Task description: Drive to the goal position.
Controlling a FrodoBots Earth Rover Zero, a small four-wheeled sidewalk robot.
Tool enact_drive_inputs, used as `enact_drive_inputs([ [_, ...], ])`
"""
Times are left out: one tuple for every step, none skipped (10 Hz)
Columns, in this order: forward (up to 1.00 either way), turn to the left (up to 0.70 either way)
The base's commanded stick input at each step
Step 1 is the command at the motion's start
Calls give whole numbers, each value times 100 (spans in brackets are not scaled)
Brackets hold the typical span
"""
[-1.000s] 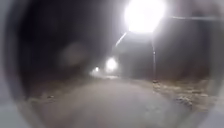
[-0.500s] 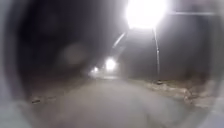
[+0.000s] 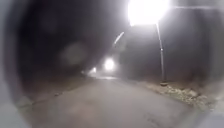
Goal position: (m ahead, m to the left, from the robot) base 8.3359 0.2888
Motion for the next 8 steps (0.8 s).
enact_drive_inputs([
  [100, 4],
  [100, 4],
  [100, 5],
  [100, 5],
  [100, 6],
  [100, 6],
  [100, 6],
  [100, 6],
])
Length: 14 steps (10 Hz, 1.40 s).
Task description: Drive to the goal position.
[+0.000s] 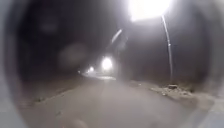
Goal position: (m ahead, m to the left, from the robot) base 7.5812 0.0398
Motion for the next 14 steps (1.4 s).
enact_drive_inputs([
  [100, 6],
  [100, 6],
  [100, 6],
  [100, 7],
  [100, 8],
  [100, 9],
  [100, 10],
  [100, 10],
  [100, 10],
  [100, 10],
  [100, 11],
  [100, 11],
  [100, 9],
  [100, 8],
])
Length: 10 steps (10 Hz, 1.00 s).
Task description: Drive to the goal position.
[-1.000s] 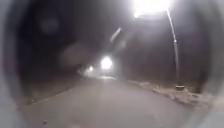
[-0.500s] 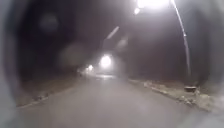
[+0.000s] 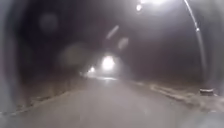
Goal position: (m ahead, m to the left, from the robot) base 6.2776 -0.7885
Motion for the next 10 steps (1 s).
enact_drive_inputs([
  [100, 8],
  [100, 8],
  [100, 11],
  [100, 13],
  [100, 12],
  [100, 8],
  [100, 7],
  [100, 6],
  [100, 5],
  [100, 4],
])
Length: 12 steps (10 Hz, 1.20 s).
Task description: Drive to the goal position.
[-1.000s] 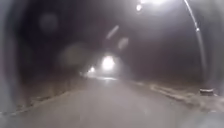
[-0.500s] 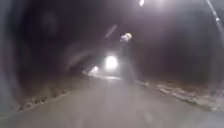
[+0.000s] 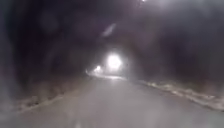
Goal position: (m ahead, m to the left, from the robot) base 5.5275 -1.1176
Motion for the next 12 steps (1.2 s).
enact_drive_inputs([
  [100, 3],
  [100, 1],
  [100, 0],
  [100, 2],
  [100, 1],
  [100, 0],
  [100, 0],
  [100, 0],
  [100, 0],
  [100, 0],
  [100, 0],
  [100, 0],
])
